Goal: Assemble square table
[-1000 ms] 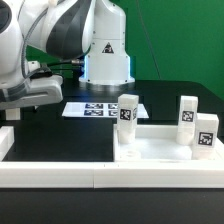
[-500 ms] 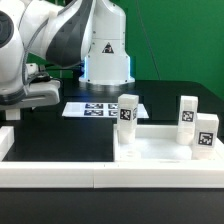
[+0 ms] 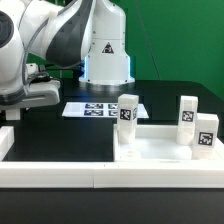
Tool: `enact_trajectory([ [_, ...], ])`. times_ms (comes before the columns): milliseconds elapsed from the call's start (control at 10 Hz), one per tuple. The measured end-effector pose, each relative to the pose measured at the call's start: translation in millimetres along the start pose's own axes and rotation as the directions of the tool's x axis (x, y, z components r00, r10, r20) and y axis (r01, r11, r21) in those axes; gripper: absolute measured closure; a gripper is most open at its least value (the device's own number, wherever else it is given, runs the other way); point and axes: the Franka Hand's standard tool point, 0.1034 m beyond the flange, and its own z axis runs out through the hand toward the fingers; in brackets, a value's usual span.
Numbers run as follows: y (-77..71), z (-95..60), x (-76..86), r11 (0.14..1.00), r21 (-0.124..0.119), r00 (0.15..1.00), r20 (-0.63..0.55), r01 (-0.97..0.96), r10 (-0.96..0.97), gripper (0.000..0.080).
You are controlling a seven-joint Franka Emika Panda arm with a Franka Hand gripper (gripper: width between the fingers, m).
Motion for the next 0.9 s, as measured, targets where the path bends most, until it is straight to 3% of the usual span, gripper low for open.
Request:
enact_trajectory([
  [100,0.1,-0.1,0.1,1.000,0.000,1.000,0.000,0.000,0.000,0.0512],
  [800,-0.5,-2.2,0.9,1.000,-0.003,1.000,-0.003,0.002,-0.002,0.0512],
  [900,-10.1,-18.3,0.4,1.000,0.001,1.000,0.007,0.003,-0.003,0.0512],
])
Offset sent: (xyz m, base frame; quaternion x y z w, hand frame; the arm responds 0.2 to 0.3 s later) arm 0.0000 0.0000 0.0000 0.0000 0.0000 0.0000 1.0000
